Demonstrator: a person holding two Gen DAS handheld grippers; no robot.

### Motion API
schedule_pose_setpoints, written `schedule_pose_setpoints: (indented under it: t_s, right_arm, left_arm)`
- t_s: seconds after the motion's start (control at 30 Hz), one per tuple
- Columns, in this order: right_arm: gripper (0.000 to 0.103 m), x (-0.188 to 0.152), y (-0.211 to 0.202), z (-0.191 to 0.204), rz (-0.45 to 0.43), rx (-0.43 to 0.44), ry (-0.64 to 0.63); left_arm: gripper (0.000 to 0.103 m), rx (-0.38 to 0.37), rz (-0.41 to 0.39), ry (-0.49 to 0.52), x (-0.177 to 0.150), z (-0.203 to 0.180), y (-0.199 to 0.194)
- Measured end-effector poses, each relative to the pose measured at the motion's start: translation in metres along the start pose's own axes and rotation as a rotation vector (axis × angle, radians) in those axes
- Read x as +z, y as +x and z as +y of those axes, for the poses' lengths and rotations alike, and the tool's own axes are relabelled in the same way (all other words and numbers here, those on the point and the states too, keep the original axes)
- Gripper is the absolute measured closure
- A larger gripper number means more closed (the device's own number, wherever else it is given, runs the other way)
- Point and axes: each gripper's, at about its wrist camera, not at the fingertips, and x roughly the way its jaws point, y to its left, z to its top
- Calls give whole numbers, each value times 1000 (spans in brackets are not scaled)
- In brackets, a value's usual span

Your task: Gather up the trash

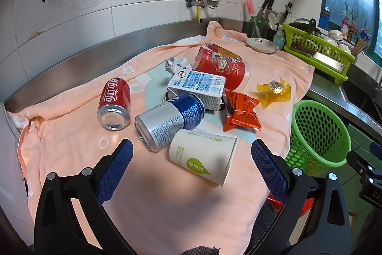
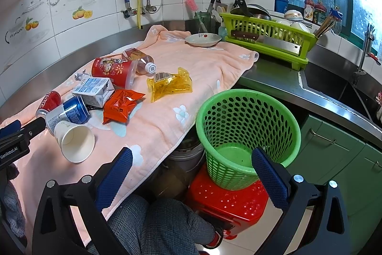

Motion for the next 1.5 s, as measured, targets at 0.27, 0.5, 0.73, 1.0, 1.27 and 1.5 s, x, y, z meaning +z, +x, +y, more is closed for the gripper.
schedule_pose_setpoints:
  t_s: [0.27, 0.5, 0.73, 1.0, 1.27, 1.5]
  right_arm:
    - [6, -1, 1, 2, 7, 4, -4]
    - [6, -1, 3, 4, 10, 8, -5]
    - [6, -1, 4, 4, 11, 7, -2]
    - [6, -1, 4, 4, 10, 5, -5]
    - [6, 2, 8, 5, 8, 11, -10]
    - [6, 6, 16, 8, 15, 26, -34]
  left_arm:
    - [5, -2, 1, 0, 0, 0, 0]
    - [5, 1, 1, 3, -1, -1, 0]
    - [5, 0, 3, 1, -1, -1, 1]
    - [5, 1, 5, 1, 0, 0, 2]
    - [5, 6, 6, -1, 2, 1, 4]
    - [5, 16, 13, -5, 4, 4, 8]
